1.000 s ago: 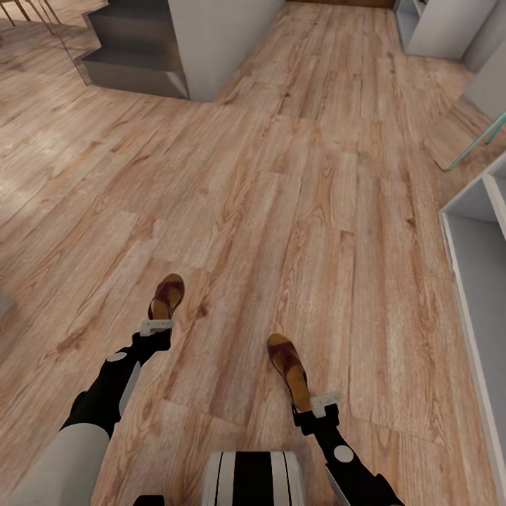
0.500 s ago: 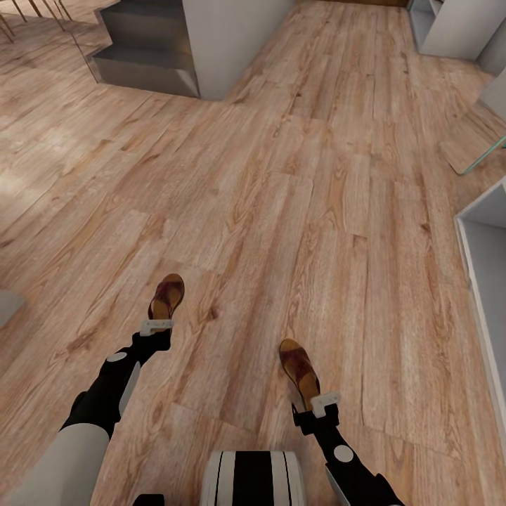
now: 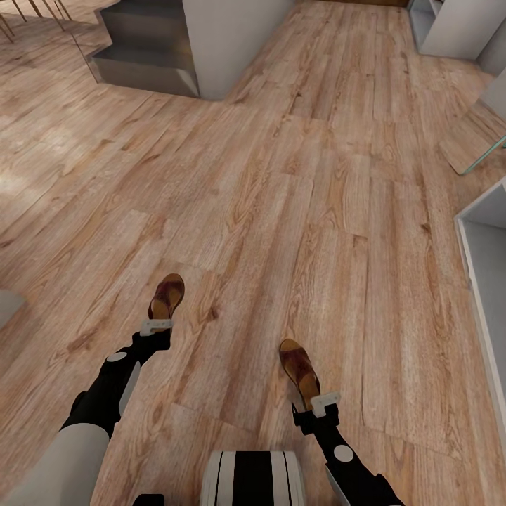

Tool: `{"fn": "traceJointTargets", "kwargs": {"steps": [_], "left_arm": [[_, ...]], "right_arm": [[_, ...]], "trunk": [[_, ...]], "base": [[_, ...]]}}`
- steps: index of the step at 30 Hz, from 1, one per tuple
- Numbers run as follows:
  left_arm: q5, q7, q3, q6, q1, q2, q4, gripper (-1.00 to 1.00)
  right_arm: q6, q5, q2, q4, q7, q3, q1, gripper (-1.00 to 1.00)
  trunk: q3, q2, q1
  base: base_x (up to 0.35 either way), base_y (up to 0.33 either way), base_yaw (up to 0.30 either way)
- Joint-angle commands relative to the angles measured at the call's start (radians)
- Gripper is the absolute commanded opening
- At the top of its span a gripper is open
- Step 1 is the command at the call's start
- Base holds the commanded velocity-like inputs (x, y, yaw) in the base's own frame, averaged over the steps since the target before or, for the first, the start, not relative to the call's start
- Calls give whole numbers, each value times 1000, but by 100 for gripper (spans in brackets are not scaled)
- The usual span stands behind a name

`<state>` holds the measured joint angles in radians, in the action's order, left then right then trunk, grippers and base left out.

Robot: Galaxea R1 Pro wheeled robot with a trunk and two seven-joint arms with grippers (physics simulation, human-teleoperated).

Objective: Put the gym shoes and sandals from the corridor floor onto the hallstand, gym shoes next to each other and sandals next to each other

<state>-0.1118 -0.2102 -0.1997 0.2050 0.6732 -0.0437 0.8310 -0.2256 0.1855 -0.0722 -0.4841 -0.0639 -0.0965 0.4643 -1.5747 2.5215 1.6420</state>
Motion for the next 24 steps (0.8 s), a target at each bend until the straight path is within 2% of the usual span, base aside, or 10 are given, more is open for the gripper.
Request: {"fn": "traceJointTargets", "kwargs": {"steps": [1, 6, 15, 21, 24], "left_arm": [[-12, -9, -4, 4, 0, 1, 2, -100], [-12, -9, -4, 5, 0, 1, 2, -100], [-12, -9, -4, 5, 0, 1, 2, -100], [-11, -9, -4, 5, 0, 1, 2, -100], [-11, -9, -5, 4, 0, 1, 2, -100]], "right_arm": [[-1, 9, 0, 1, -7, -2, 0, 100], [-1, 9, 0, -1, -7, -1, 0, 100], [-1, 9, 0, -1, -7, -1, 0, 100], [-1, 9, 0, -2, -7, -2, 0, 100], [-1, 9, 0, -2, -7, -2, 0, 100]], "trunk": [[-1, 0, 0], [-1, 0, 0], [-1, 0, 0], [-24, 2, 3], [-24, 2, 3]], "base": [[0, 0, 0], [0, 0, -6], [0, 0, -150], [0, 0, -17], [0, 0, -5]]}}
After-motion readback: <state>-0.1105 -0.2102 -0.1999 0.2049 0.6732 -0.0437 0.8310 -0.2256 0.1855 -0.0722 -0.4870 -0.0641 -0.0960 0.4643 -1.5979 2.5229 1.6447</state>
